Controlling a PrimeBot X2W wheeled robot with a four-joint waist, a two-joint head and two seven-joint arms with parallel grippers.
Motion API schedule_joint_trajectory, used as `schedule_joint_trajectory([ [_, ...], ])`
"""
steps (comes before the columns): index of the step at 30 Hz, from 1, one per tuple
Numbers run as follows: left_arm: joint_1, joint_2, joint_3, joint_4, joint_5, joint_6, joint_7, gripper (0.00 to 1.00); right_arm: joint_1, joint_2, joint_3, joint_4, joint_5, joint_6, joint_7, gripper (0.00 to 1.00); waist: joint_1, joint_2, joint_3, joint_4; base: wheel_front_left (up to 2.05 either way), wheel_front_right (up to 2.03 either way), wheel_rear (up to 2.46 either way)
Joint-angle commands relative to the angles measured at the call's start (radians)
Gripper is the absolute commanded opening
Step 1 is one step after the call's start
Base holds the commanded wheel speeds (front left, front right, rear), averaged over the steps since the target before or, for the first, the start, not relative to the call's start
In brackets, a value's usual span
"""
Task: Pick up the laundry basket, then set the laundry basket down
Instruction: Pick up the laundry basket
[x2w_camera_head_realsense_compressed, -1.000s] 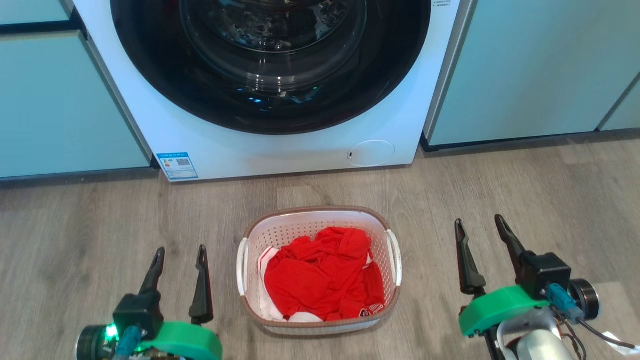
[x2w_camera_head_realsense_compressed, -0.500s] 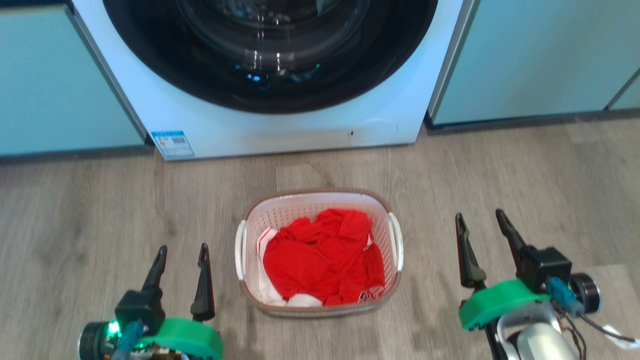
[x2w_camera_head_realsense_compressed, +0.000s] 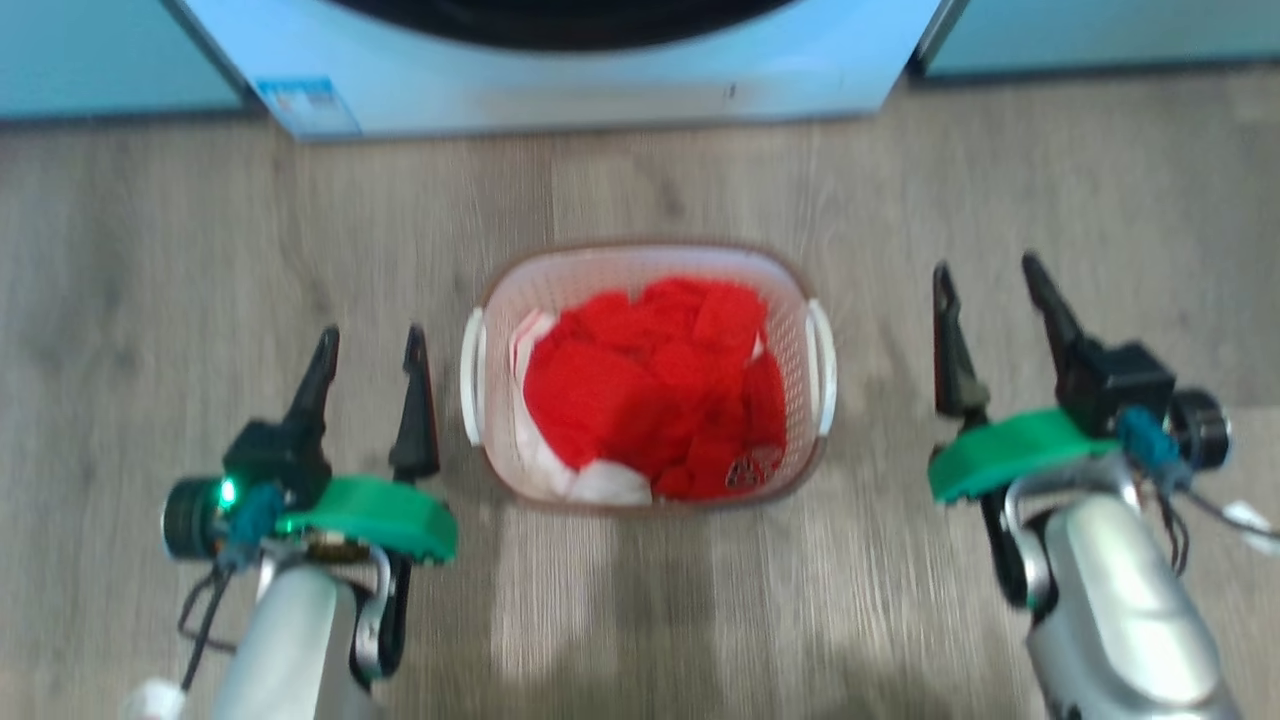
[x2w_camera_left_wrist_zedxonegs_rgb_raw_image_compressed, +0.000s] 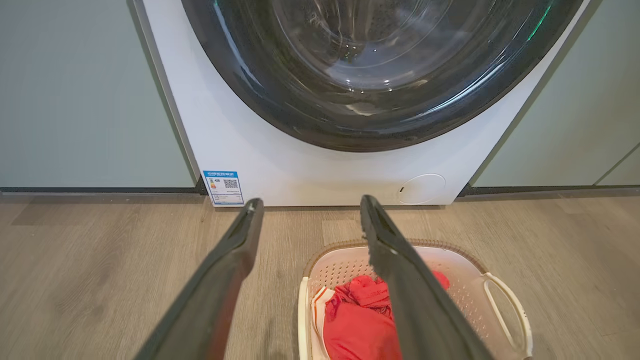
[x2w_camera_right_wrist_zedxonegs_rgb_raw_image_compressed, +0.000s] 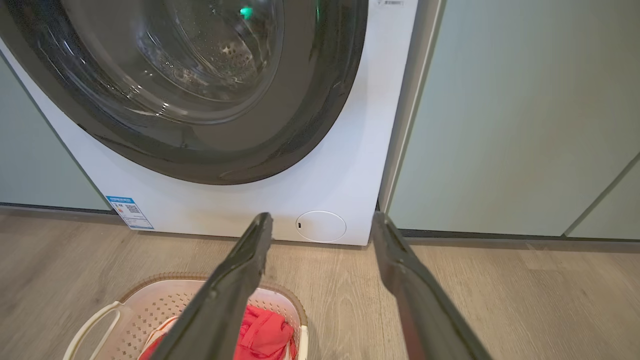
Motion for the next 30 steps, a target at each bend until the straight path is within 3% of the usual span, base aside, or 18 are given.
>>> schedule_joint_trajectory([
  [1, -0.043, 0.008, 0.024, -0.015, -0.006, 0.002, -0.010, 1.00, -0.036, -0.007, 0.017, -0.020, -0.011, -0.002, -0.012, 1.00, -0.0002, 0.0000, 0.105, 0.012, 0.00, 0.00, 0.00],
  [17, -0.338, 0.008, -0.018, 0.212, -0.069, -0.039, -0.010, 1.00, -0.230, -0.007, -0.039, 0.138, -0.057, -0.002, -0.012, 1.00, -0.0002, 0.0000, 0.418, 0.051, 0.00, 0.00, 0.00],
  [30, -0.415, 0.008, -0.111, 0.348, -0.145, -0.048, -0.010, 1.00, -0.278, -0.007, -0.043, 0.264, -0.052, -0.002, -0.012, 1.00, -0.0002, 0.0000, 0.520, 0.090, 0.00, 0.00, 0.00],
])
